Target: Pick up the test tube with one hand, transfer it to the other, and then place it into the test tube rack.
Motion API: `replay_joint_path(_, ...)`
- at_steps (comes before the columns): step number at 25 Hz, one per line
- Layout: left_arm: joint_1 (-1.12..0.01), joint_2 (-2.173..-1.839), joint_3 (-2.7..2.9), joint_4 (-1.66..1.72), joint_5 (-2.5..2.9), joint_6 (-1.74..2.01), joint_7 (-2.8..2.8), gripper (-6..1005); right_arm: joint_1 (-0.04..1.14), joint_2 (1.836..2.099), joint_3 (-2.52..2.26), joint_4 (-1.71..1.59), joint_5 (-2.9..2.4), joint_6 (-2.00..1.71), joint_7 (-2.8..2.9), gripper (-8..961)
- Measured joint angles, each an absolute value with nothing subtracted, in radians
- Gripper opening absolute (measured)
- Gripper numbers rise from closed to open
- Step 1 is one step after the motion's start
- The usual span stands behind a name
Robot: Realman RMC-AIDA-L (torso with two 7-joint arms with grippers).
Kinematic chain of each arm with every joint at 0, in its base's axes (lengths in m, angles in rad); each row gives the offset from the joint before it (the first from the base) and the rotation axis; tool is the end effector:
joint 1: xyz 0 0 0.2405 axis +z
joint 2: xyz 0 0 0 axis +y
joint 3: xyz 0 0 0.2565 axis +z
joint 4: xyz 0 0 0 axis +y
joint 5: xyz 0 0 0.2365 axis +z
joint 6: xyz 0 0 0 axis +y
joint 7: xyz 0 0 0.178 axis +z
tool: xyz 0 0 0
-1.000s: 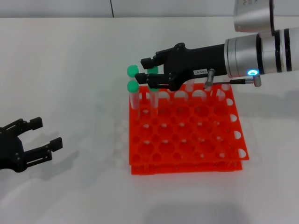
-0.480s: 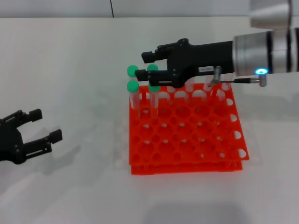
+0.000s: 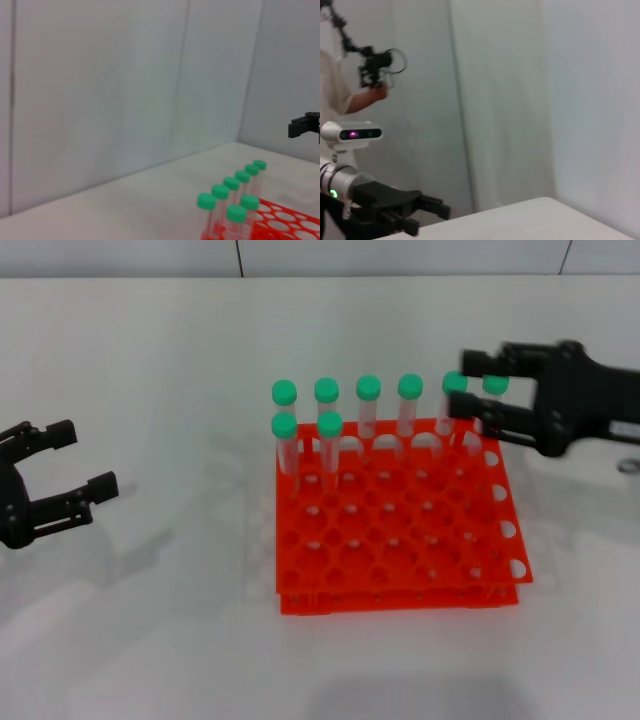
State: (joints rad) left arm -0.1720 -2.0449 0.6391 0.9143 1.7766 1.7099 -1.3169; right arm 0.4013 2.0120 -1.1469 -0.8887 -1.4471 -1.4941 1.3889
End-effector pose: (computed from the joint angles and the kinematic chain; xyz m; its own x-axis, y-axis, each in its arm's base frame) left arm -0.3309 0.2863 0.0639 0.7625 0.2344 0.6030 0.5182 -0.7793 -0.3524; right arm 0.1988 0.3690 0.0031 0.7631 -0.0998 -0.6385 -0.2862 -0.9380 -0.1955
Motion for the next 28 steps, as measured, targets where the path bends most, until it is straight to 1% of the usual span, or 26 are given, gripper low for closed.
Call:
replay_joint_path(4, -0.209, -2.038, 0.641, 0.913, 1.834, 1.737, -1.322, 858, 0.359, 2.010, -1.050, -0.715, -1.446, -1.584, 1.194, 526)
replay_joint_path(11, -0.276, -2.038, 0.643, 0.910, 1.966, 1.773, -1.362, 858, 0.353, 2.010, -1.037, -0.553, -1.448, -1.621, 1.010, 541)
replay_joint_path(17, -0.283, -2.038, 0.643, 0.923, 1.982, 1.782, -1.357, 859, 0.357, 2.009, -1.026, -0.472, -1.447, -1.611, 0.900, 734)
replay_joint_path(22, -0.281, -2.037, 0.644, 0.924, 2.016, 1.788, -1.361, 860, 0.360, 2.011, -1.028, -0.455, -1.447, -1.571, 0.890, 823)
replay_joint_path(28, -0.286, -2.040, 0.643, 0.917, 2.041, 1.784, -1.364, 852, 0.358, 2.011, -1.038, -0.453, -1.457, -1.546, 0.896, 812)
